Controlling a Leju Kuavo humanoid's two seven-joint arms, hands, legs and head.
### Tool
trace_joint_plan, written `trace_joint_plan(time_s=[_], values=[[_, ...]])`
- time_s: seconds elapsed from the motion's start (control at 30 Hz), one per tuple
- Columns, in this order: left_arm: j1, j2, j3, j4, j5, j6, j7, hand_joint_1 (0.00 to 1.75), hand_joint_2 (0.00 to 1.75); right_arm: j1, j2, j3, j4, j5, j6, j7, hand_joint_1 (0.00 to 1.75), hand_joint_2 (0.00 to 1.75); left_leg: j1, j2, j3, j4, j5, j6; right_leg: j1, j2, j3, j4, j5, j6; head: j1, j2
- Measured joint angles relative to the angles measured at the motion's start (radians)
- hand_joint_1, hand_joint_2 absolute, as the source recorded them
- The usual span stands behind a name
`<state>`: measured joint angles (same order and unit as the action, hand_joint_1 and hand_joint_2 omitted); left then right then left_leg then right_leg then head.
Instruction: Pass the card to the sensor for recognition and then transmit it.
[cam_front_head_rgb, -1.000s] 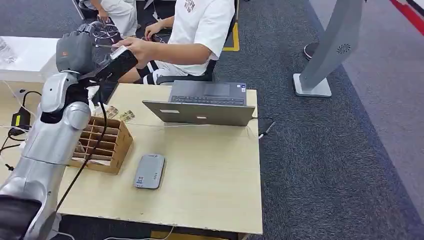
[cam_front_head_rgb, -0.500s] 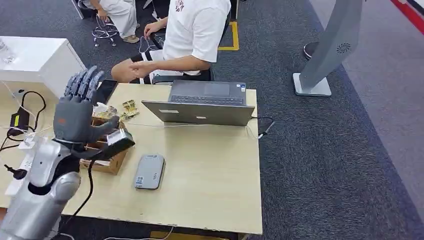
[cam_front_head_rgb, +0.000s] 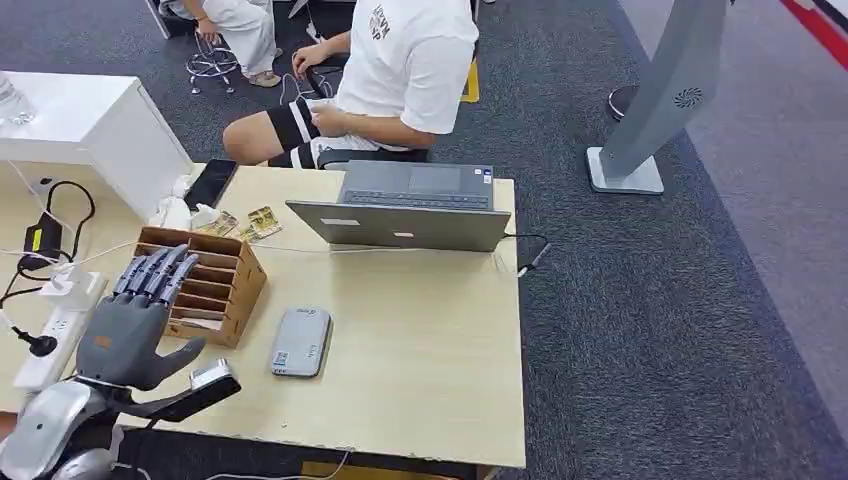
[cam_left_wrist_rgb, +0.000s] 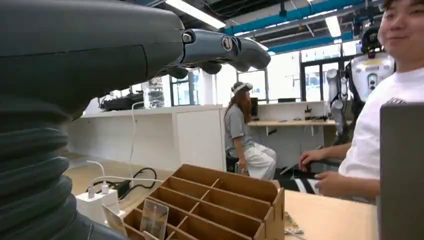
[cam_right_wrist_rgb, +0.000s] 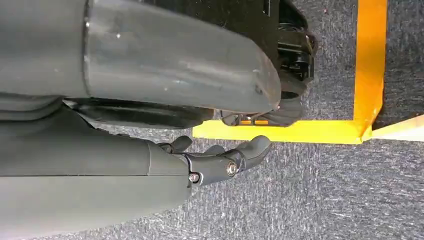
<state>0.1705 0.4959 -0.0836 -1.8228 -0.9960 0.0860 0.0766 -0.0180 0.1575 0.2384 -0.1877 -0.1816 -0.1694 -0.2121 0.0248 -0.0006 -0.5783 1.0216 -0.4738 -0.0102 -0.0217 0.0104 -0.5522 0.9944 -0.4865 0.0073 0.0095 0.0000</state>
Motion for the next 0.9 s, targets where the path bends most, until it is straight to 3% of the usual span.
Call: trace_joint_plan(time_s=[0.23, 0.9], values=[[-0.004, 0.000, 0.029, 0.072, 0.006, -0.076, 0.040, 0.00, 1.75, 0.000, 0.000, -0.003, 0.000, 0.007, -0.008, 0.013, 0.00, 0.00, 0.000, 0.000, 0.000, 0.000, 0.000, 0.000, 0.000, 0.000, 0.000, 0.000, 0.000, -0.001, 0.000, 0.000], [-0.018, -0.019, 0.040, 0.185, -0.009, -0.100, 0.079, 0.00, 1.75, 0.001, 0.000, -0.003, 0.000, 0.039, 0.000, 0.035, 0.00, 0.00, 0.000, 0.000, 0.000, 0.000, 0.000, 0.000, 0.000, 0.000, 0.000, 0.000, 0.000, -0.001, 0.000, 0.000]])
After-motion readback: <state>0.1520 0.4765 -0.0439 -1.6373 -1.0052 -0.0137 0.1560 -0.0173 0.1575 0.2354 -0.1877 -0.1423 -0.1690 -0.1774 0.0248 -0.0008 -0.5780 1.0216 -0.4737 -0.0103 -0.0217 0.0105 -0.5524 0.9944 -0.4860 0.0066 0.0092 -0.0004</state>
